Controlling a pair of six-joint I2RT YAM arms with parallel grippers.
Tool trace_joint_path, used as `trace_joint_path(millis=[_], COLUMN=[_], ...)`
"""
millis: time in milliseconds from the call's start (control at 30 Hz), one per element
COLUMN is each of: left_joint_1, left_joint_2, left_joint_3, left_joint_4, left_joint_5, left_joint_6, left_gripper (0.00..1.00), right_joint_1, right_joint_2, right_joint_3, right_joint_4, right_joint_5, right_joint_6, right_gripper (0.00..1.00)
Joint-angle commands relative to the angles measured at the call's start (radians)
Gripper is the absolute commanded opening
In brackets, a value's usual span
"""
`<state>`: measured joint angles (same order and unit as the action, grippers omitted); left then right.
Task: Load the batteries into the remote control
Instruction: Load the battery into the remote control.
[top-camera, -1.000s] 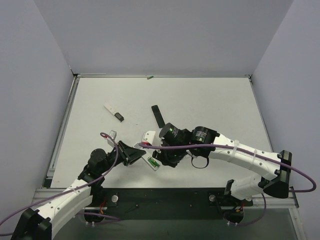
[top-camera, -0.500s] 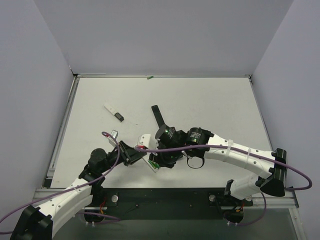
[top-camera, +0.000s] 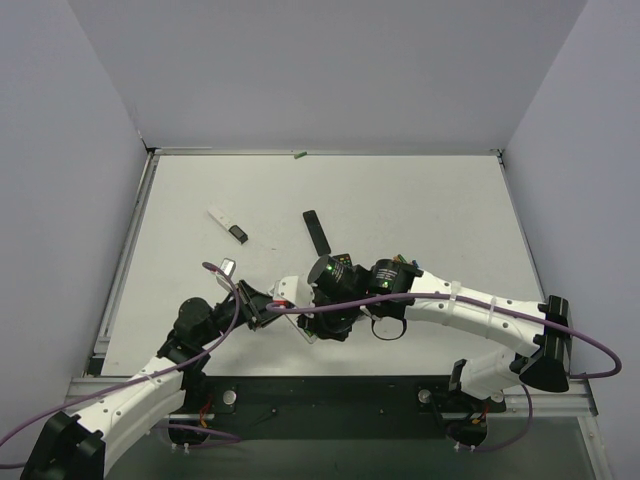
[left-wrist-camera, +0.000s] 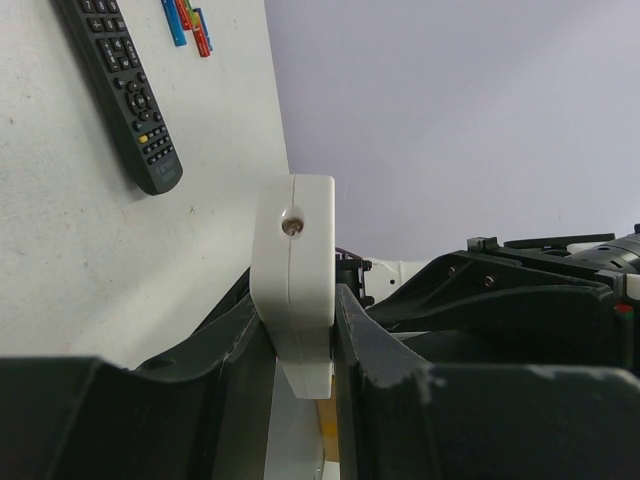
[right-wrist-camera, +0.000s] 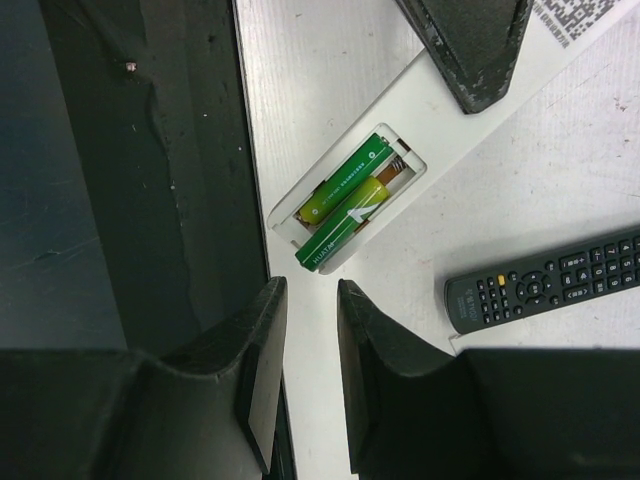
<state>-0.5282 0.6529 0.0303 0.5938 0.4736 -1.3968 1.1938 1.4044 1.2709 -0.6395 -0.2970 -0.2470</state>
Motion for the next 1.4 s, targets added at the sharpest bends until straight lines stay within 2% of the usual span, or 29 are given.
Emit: trace_joint_path(millis=[0,800,1000,1367], left_joint_1=[0.002,0.002,0.002,0.0], left_joint_2=[-0.018,-0.035,-0.035,-0.044], left_joint_3=[0.017,0.025,0.028,0.033], left_joint_4=[0.092,0.109,0.113,0.11], left_joint_5=[0.014,0.028,0.033,0.036], left_joint_6=[0.018,0.022,0.022,0.022], left_gripper=[0.0,0.0,0.0,0.0], right_joint_1=[0.012,0.016,0.016,0.018], right_joint_2=[0.001,0.031,0.034,0.053], right_joint_3=[-0.011,0.004,0.013,0.024], right_joint_4=[0.0,0.018,0.023,0.032], right_joint_5=[-0.024,-0.013,-0.007,-0.011], right_joint_6=[-0.02,-0.014,-0.012,-0.005], right_gripper=[0.23,0.21,0.15,0.13])
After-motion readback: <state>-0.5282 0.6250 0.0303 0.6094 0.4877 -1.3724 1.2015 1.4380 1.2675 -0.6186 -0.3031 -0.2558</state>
